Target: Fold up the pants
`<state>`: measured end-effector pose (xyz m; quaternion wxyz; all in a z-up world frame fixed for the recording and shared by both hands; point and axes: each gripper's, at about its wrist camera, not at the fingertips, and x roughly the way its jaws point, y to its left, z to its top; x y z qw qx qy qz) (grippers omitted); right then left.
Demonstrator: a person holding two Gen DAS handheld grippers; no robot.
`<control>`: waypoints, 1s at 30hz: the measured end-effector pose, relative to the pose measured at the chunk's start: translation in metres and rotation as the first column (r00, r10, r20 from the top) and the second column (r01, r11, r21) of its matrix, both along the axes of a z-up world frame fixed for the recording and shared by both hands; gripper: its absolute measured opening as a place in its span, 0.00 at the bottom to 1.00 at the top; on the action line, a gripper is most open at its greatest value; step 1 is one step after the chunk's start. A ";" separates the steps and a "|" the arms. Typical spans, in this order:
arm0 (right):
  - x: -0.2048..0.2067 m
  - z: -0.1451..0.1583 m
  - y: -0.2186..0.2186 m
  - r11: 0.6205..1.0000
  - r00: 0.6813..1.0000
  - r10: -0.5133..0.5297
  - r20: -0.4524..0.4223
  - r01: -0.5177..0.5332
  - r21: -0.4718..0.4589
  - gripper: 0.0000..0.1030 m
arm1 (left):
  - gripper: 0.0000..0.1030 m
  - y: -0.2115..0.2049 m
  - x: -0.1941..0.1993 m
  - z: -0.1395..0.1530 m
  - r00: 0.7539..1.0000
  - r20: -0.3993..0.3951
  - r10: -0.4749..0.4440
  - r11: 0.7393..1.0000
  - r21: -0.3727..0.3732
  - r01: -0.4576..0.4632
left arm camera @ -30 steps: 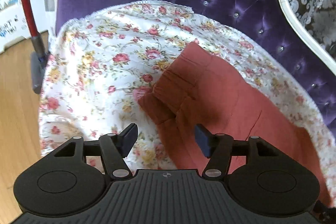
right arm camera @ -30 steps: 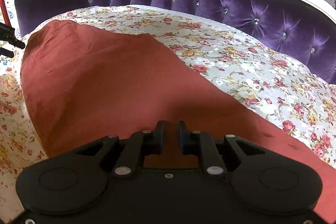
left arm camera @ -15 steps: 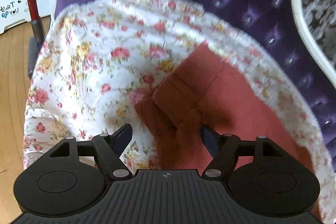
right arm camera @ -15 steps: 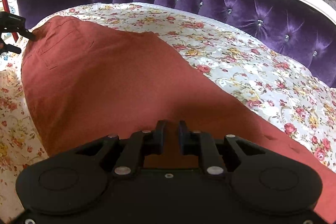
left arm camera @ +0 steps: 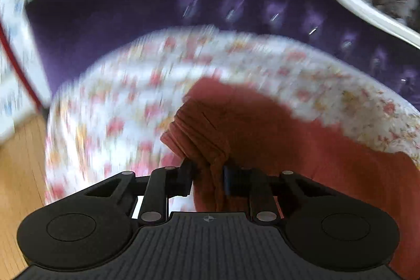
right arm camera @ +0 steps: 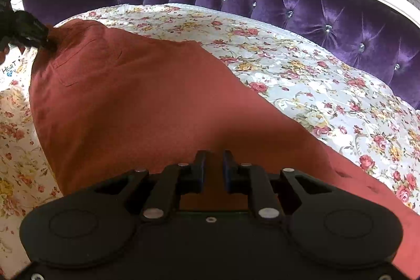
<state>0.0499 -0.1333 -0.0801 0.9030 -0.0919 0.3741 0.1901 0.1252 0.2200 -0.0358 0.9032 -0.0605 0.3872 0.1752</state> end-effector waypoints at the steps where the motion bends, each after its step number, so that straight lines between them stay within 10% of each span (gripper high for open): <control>1: 0.000 0.000 0.000 1.000 1.000 -0.007 0.003 0.007 0.004 0.25 | 0.19 -0.008 0.002 0.012 0.999 0.035 -0.027 0.999 0.034 0.026; 7: -0.004 -0.002 0.004 0.999 0.999 -0.038 0.036 0.038 -0.003 0.25 | 0.20 -0.018 0.000 0.052 0.978 0.153 -0.141 0.986 0.112 0.124; 12: -0.003 -0.002 0.005 0.999 0.999 -0.036 0.029 0.036 0.013 0.25 | 0.21 0.045 0.017 -0.020 0.991 -0.134 0.024 0.985 -0.168 -0.046; 14: -0.003 -0.001 0.003 0.999 0.999 -0.040 0.026 0.039 0.016 0.25 | 0.23 0.062 0.007 -0.036 0.992 -0.111 0.054 0.959 -0.271 -0.082; 30: -0.018 0.013 -0.003 0.993 0.997 -0.067 0.043 0.062 0.097 0.25 | 0.27 0.054 -0.010 -0.020 0.988 -0.149 -0.028 0.986 -0.164 0.003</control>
